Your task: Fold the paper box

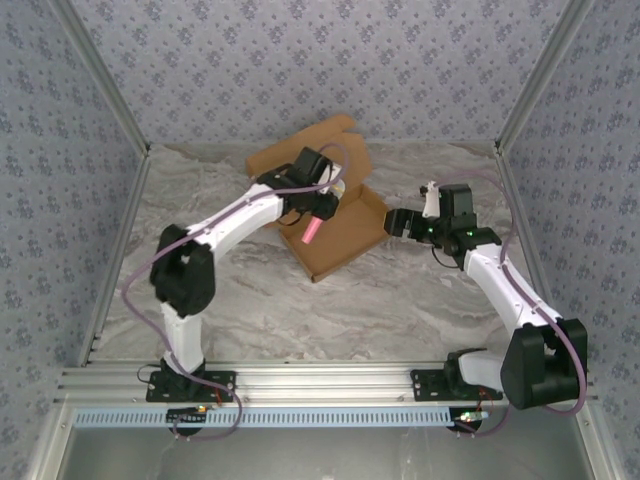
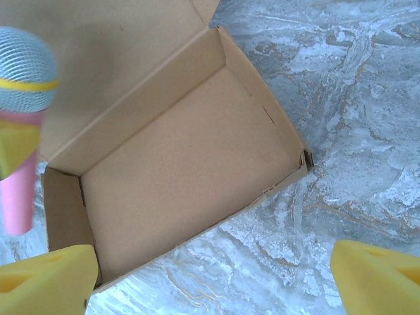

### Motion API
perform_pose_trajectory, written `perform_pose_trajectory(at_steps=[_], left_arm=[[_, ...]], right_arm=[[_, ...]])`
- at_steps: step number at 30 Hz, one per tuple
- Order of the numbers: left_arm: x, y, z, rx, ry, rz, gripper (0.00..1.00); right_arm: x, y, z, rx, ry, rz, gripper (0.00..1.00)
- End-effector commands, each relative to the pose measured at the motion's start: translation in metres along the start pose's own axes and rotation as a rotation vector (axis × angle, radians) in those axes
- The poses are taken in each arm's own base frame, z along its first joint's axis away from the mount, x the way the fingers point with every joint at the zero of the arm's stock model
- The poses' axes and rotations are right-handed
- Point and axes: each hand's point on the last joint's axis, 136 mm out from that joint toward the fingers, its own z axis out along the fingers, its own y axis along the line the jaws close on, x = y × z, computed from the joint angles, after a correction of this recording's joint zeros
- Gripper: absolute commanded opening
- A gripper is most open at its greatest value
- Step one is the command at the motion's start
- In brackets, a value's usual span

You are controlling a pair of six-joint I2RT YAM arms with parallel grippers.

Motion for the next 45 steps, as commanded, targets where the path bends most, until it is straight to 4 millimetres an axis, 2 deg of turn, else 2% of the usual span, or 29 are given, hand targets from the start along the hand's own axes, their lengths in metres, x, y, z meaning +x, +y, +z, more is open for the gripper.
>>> perform_pose_trajectory(at_steps=[1,2,3,7,15,28,45], left_arm=[[0.007,-0.014,0.011,0.041,0.111,0.079,0.26],[0.013,-0.016,0.021,0.045,0.146,0.094,0.26],[0.008,-0.020,0.025,0.051,0.147,0.106,0.26],[0.012,-0.023,0.049,0.058,0.212,0.131,0.26],[0.021,-0.024,0.078,0.057,0.293,0.144,0.27],[0.040,-0.027,0.096,0.072,0.347,0.140,0.30],[0.045,-0.027,0.104,0.076,0.355,0.142,0.33]], right_arm=[[0.001,-0.009,-0.008,0.043,-0.001,-0.014,0.94],[0.001,-0.011,-0.009,0.047,-0.002,-0.012,0.94],[0.000,-0.013,-0.009,0.049,-0.005,-0.011,0.94],[0.000,-0.017,-0.010,0.061,-0.010,-0.006,0.94],[0.001,-0.019,-0.007,0.060,-0.007,0.004,0.94],[0.003,-0.023,0.003,0.060,0.000,0.017,0.94],[0.008,-0.023,0.008,0.061,0.017,0.021,0.94]])
